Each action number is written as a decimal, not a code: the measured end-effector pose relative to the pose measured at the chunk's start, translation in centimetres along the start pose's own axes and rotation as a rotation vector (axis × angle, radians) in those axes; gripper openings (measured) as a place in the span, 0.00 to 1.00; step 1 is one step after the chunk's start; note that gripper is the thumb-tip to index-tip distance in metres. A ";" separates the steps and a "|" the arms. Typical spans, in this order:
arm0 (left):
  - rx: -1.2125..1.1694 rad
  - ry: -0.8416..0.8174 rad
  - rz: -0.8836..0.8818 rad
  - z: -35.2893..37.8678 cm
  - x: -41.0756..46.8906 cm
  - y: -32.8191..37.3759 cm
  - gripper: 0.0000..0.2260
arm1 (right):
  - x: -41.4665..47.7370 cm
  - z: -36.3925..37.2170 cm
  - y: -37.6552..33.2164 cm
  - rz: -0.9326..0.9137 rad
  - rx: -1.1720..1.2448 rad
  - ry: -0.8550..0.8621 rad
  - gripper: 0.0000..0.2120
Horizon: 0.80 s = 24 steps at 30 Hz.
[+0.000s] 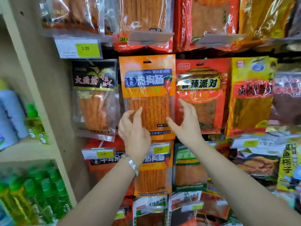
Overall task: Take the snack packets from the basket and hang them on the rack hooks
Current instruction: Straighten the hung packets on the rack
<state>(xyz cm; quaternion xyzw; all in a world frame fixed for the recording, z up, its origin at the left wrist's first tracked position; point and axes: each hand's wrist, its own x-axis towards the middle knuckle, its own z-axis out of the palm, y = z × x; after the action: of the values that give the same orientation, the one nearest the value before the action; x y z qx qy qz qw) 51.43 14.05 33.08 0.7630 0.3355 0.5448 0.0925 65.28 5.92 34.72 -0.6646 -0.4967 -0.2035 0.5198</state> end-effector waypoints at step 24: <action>-0.297 -0.142 -0.112 7.1 1.9 10.2 0.30 | 8.2 -9.5 8.1 0.583 0.412 0.051 0.18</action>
<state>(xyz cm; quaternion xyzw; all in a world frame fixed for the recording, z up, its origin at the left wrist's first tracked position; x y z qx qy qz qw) 62.31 9.01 36.94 0.7575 0.2858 0.5273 0.2579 78.18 1.40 40.83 -0.6546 -0.3037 0.0415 0.6911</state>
